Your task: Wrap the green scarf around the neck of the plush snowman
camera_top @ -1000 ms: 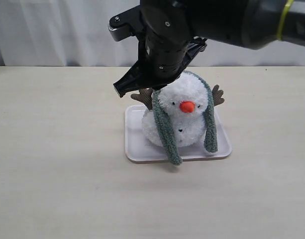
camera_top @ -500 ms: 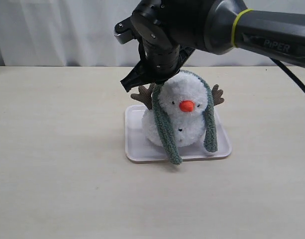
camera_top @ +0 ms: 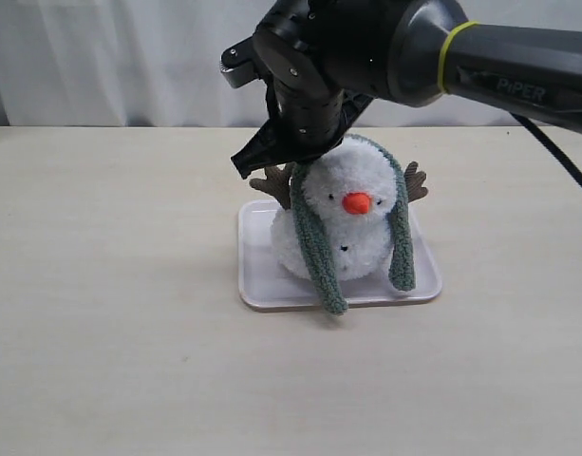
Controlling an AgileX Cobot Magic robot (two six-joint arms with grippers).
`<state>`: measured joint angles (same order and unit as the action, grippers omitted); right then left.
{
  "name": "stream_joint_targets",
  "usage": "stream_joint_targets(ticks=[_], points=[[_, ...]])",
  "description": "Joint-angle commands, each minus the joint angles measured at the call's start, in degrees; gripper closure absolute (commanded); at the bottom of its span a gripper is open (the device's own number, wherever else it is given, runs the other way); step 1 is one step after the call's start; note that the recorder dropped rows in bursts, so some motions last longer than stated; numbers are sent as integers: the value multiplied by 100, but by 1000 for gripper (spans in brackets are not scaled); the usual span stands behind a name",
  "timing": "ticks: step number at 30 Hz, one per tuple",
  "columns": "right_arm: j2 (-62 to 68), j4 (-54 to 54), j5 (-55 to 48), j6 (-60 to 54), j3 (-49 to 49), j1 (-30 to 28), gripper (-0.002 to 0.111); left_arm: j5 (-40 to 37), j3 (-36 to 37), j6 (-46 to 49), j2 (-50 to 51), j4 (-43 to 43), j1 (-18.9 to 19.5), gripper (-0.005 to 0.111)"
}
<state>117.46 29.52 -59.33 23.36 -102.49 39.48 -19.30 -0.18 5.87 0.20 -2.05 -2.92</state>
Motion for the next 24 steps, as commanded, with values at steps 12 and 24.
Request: stream_joint_targets(ticks=[12,24], points=[[453,3,251,-86,4,-29,104,68,18,8,-20,-14,-41,107],[272,-9,79,-387,-6,-1,104,80,18,8,-20,-14,-41,107]])
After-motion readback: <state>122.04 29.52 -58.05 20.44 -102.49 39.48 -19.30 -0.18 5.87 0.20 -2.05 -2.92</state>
